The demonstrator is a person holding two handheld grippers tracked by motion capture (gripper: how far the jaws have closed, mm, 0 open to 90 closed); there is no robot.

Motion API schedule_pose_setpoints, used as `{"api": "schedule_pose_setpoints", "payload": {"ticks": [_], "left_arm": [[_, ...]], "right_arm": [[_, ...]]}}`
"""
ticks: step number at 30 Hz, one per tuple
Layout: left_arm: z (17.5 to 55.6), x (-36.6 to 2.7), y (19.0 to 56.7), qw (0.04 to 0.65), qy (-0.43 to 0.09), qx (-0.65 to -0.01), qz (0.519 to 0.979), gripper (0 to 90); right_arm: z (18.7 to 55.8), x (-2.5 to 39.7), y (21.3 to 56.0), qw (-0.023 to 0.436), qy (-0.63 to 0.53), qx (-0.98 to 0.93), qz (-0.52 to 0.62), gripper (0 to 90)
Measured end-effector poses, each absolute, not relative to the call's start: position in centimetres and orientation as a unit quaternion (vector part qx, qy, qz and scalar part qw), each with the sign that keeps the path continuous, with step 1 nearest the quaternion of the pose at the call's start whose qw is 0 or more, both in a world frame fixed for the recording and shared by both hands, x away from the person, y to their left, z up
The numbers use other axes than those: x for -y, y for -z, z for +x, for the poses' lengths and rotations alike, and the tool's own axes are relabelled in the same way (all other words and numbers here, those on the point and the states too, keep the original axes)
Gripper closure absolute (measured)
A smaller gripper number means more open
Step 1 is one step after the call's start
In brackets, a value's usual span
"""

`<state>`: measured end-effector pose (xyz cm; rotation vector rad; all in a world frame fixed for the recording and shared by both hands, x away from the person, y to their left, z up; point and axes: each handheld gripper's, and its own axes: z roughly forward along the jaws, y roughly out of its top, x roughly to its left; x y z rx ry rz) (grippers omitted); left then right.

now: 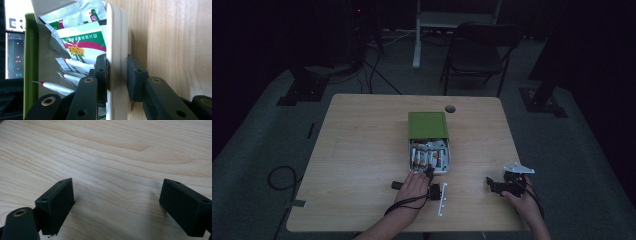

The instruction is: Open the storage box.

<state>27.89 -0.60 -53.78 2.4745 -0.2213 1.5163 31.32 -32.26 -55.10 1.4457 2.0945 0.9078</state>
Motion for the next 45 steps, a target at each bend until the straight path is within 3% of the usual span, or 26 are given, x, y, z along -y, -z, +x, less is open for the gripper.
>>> {"api": "schedule_pose_setpoints", "payload": {"ticks": [40,45], "left_arm": [[24.6,-0.1,53.8,0.14,-0.495,0.08,0.854,73.4],[24.8,-0.4,53.3,0.189,-0.452,0.046,0.871,64.8]], "right_arm": [[31.3,32.3,55.1,0.218,-0.328,-0.757,0.522,11.9],[31.3,32.3,55.1,0.218,-0.328,-0.757,0.522,11.9]]}}
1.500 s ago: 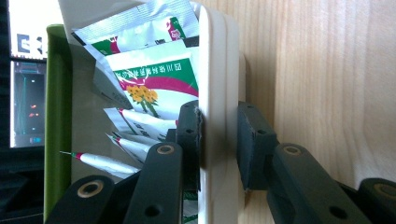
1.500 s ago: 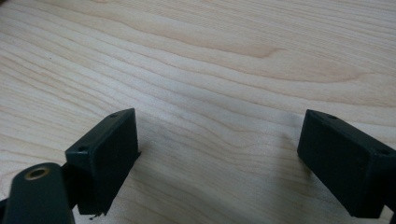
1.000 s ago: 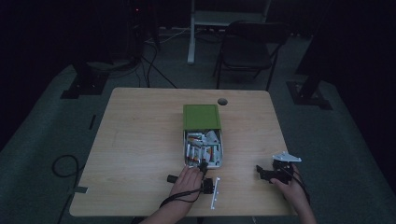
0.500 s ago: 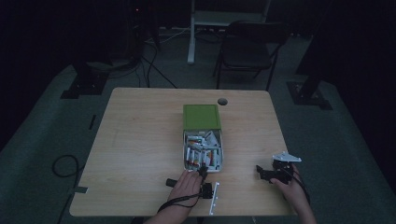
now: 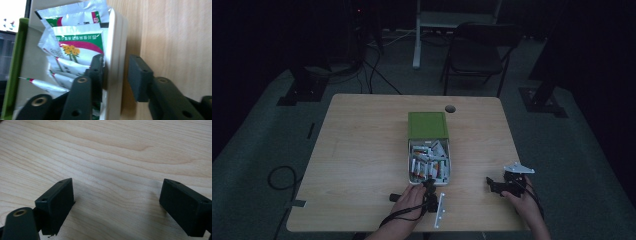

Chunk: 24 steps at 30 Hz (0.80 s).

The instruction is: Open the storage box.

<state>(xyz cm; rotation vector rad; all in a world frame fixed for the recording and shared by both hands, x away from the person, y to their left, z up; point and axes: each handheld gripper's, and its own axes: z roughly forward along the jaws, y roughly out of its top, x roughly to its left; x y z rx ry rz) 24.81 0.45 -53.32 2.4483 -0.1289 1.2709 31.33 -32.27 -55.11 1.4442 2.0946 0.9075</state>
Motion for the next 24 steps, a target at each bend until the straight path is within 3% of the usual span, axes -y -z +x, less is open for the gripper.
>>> {"api": "schedule_pose_setpoints", "payload": {"ticks": [5,13,24], "left_arm": [[24.8,-0.8,53.1,0.229,-0.417,0.034,0.879,54.6],[25.0,-1.6,51.7,0.314,-0.357,-0.004,0.88,56.2],[25.1,-2.6,50.9,0.35,-0.297,-0.033,0.888,59.1]], "right_arm": [[31.3,32.3,55.1,0.218,-0.328,-0.757,0.522,11.9],[31.3,32.3,55.1,0.218,-0.328,-0.757,0.522,11.9],[31.3,32.3,55.1,0.218,-0.328,-0.757,0.522,11.9]]}}
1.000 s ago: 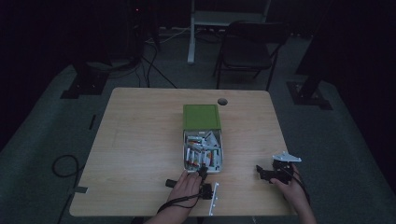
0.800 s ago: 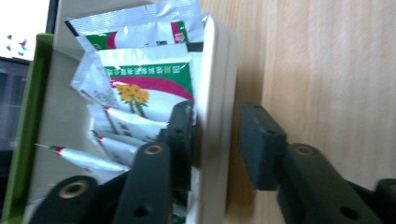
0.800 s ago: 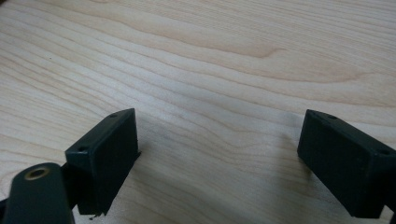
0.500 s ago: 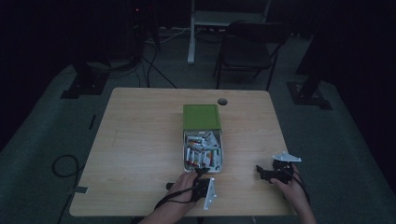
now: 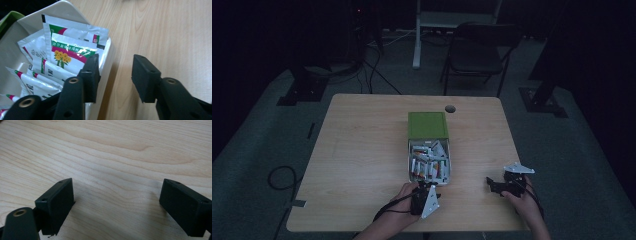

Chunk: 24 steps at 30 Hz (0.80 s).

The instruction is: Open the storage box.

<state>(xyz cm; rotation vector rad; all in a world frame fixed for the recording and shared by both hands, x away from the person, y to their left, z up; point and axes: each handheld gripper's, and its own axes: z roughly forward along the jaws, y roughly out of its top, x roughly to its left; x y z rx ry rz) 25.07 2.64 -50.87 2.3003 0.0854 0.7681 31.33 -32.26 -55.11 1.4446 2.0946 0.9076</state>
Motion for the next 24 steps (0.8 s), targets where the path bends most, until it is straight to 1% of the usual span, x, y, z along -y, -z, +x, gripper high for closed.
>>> {"api": "schedule_pose_setpoints", "payload": {"ticks": [13,24], "left_arm": [[25.3,-4.4,49.6,0.378,-0.269,-0.057,0.884,59.2],[25.8,-6.5,48.2,0.403,-0.266,-0.085,0.871,59.1]], "right_arm": [[31.3,32.3,55.1,0.218,-0.328,-0.757,0.522,11.9],[31.3,32.3,55.1,0.218,-0.328,-0.757,0.522,11.8]]}}
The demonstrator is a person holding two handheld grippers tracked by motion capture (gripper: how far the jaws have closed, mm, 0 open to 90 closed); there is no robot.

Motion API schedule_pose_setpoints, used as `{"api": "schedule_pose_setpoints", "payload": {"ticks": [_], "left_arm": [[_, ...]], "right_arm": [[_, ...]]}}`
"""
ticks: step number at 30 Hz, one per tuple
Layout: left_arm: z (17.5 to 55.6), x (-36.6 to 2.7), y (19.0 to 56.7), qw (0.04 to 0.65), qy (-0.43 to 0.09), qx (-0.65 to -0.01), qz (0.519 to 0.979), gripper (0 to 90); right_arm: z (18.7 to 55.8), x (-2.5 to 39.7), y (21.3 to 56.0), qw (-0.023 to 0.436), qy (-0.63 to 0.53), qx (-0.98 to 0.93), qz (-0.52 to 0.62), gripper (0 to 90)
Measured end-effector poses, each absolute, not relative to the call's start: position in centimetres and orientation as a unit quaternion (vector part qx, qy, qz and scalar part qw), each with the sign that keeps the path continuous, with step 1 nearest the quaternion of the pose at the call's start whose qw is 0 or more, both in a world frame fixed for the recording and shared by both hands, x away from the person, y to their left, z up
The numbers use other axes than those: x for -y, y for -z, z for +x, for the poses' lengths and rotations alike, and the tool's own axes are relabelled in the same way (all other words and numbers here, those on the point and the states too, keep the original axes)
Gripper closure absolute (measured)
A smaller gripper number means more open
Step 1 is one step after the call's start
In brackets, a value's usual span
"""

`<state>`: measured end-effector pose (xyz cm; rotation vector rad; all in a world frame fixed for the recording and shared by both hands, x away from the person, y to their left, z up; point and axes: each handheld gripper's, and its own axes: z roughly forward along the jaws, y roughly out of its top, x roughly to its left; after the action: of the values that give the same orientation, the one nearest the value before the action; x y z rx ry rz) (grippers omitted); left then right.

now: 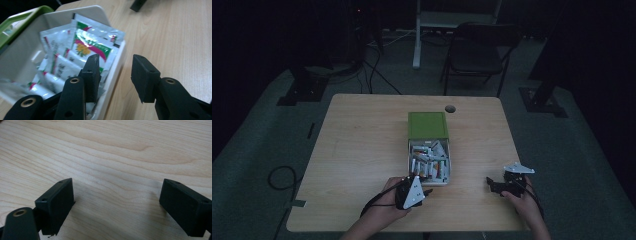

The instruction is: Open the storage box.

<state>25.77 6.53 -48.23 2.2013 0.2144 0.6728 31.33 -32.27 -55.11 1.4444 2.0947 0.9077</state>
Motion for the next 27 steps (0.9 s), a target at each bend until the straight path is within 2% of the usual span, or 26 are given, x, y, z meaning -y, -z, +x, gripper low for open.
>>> {"api": "schedule_pose_setpoints", "payload": {"ticks": [15,27], "left_arm": [[26.7,-9.0,47.1,0.432,-0.272,-0.109,0.853,59.0],[27.8,-12.1,46.4,0.446,-0.289,-0.151,0.833,58.4]], "right_arm": [[31.3,32.3,55.1,0.218,-0.328,-0.757,0.522,11.8],[31.3,32.3,55.1,0.218,-0.328,-0.757,0.522,11.8]]}}
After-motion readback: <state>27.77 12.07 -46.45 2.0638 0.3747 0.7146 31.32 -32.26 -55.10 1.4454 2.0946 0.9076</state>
